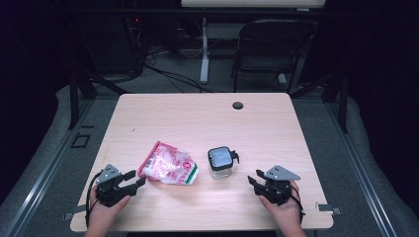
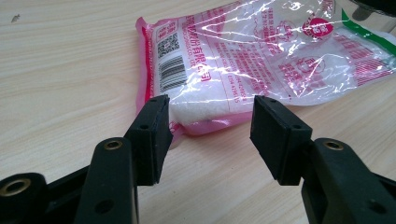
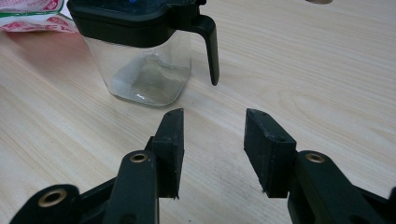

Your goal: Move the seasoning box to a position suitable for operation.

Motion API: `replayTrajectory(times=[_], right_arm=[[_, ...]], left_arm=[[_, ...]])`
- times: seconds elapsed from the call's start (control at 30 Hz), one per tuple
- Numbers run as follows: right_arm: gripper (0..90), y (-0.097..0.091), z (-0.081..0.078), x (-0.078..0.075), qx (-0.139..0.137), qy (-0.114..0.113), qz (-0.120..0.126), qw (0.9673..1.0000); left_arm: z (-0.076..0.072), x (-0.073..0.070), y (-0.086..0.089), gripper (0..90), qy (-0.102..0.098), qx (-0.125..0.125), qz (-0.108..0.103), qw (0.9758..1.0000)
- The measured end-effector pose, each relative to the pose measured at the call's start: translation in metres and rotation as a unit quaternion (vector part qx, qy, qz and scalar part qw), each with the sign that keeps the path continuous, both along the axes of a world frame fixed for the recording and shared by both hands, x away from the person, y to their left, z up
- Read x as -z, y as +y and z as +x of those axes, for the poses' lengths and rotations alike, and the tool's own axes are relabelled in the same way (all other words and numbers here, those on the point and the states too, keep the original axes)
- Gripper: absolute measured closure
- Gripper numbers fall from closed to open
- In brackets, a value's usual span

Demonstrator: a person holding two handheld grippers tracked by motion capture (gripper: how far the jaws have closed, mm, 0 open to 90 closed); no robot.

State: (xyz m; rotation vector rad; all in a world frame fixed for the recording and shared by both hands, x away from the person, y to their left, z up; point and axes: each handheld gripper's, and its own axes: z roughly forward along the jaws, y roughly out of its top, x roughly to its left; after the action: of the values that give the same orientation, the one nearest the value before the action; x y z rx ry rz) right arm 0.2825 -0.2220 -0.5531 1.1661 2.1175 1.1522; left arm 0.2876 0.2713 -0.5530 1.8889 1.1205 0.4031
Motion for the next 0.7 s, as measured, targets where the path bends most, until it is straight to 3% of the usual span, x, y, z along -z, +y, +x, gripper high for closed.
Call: replayTrajectory(times=[0.17, 0.23, 0.37, 0.5, 0.7], right_arm=[[54.9, 0.004, 0.001, -0.001, -0.01, 0.002, 0.007, 0.9999], [51.9, 0.007, 0.002, -0.002, 0.002, -0.003, 0.009, 1.0], [55.6, 0.011, 0.007, -0.006, 0.008, 0.003, 0.02, 0.9998], [59.8, 0.019, 0.013, -0.008, 0.013, 0.006, -0.008, 0.9999], [66.8, 0.029, 0.03, -0.004, 0.021, 0.004, -0.015, 0.9997]], left_arm=[[-0.002, -0.001, 0.003, 49.2, 0.0, -0.004, -0.009, 0.9999], [-0.002, -0.001, 0.002, 51.1, 0.001, -0.006, -0.015, 0.9999], [-0.002, -0.002, 0.0, 51.1, 0.0, -0.003, -0.007, 1.0], [-0.002, -0.002, -0.001, 50.9, 0.0, -0.001, -0.004, 1.0], [-0.001, -0.001, 0.0, 50.8, 0.003, -0.001, -0.003, 1.0]])
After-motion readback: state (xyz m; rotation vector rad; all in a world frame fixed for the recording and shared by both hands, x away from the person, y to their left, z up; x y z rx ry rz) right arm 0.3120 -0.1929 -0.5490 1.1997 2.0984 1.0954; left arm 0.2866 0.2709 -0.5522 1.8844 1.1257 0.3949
